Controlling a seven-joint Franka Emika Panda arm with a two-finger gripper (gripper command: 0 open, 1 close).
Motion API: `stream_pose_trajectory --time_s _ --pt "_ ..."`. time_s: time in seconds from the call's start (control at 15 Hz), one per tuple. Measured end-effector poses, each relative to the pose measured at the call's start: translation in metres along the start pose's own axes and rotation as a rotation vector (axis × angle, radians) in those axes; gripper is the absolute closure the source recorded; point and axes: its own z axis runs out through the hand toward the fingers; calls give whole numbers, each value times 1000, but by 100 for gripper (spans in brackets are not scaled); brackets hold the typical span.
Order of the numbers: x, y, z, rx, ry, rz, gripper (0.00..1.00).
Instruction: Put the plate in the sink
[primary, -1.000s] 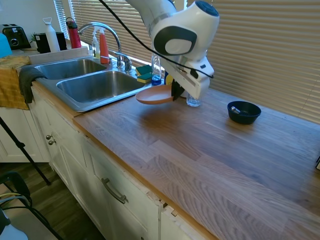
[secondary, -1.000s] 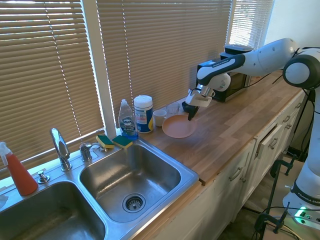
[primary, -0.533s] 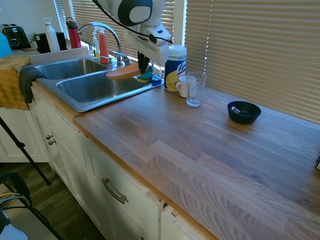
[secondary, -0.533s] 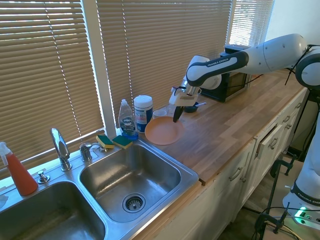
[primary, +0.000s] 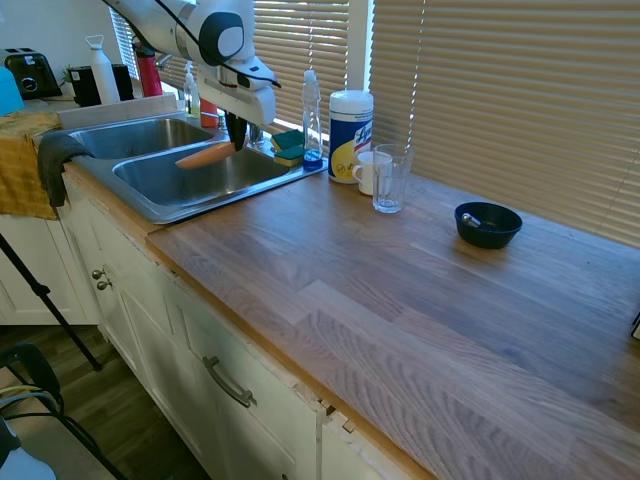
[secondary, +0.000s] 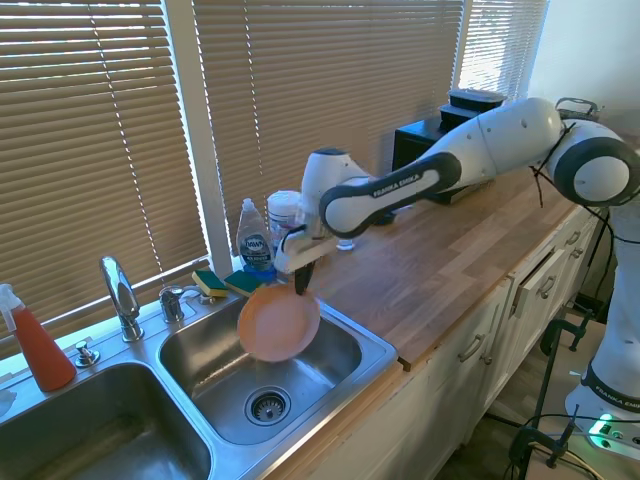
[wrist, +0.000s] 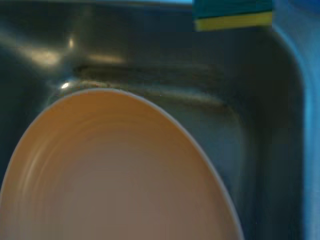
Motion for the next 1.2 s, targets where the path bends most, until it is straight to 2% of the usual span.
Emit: stream_pose_trajectory --time_s 0.33,0.8,0.87,1.2 --pt "-31 -36 71 -120 8 -27 100" --pt "-28 -53 120 -216 -21 -17 100" --pt "-30 -56 126 -224 -24 -18 0" --pt "-30 -68 140 -246 -29 -13 0"
